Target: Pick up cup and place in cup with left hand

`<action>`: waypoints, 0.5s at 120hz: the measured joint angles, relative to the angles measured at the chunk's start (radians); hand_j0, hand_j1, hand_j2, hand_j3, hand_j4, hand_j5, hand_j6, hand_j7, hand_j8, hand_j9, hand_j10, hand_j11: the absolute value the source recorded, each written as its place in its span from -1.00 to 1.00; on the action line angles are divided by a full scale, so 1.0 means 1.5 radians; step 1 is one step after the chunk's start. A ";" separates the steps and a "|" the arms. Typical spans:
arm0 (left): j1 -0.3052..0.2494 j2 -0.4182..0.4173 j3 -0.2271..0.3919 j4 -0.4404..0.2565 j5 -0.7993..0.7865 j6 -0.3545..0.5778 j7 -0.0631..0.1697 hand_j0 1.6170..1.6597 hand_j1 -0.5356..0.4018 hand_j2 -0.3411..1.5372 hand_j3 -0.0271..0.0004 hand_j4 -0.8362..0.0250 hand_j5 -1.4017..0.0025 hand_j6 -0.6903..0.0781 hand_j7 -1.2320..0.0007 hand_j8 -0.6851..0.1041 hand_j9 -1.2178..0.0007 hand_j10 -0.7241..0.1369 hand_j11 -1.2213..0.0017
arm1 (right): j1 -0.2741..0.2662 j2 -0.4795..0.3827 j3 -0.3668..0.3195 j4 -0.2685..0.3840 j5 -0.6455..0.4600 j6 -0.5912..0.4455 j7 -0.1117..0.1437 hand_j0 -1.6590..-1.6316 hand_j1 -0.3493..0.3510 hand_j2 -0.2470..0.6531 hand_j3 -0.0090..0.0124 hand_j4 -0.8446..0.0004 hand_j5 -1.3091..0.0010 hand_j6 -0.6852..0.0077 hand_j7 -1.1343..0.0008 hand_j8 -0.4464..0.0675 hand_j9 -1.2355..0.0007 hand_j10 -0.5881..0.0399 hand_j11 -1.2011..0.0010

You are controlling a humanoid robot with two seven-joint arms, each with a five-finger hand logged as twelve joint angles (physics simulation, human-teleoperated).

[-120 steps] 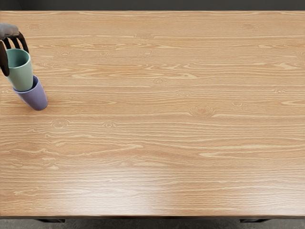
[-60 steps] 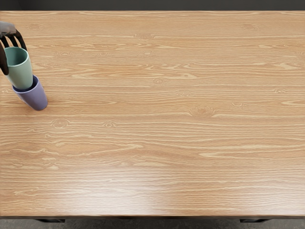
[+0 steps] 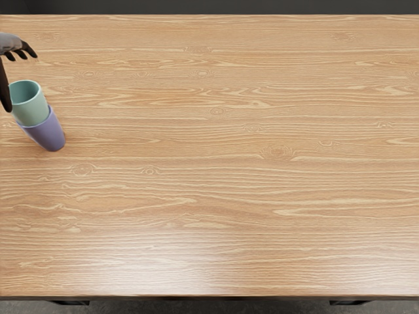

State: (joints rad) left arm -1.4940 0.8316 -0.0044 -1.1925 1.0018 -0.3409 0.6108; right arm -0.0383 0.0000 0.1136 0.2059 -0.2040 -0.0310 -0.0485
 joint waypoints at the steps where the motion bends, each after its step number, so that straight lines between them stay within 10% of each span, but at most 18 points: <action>1: 0.000 0.000 0.000 0.000 0.000 0.000 0.000 0.92 0.53 -0.55 0.97 0.57 0.71 0.44 0.68 0.35 0.67 0.32 0.67 | 0.000 0.000 0.000 0.000 0.000 0.000 0.000 -0.93 -0.92 -0.46 -0.16 0.94 0.95 0.91 0.94 0.64 0.95 0.80 0.95; 60: -0.001 0.003 0.000 -0.040 -0.079 -0.017 0.000 0.92 0.86 -0.63 0.97 0.90 0.97 0.74 0.97 0.68 0.97 0.64 0.97 | 0.000 0.000 0.000 0.000 0.000 0.000 0.001 -0.93 -0.92 -0.46 -0.16 0.94 0.95 0.91 0.94 0.64 0.95 0.80 0.95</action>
State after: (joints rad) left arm -1.4955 0.8367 -0.0046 -1.2528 0.8836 -0.3660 0.6109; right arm -0.0383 0.0000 0.1135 0.2058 -0.2040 -0.0307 -0.0476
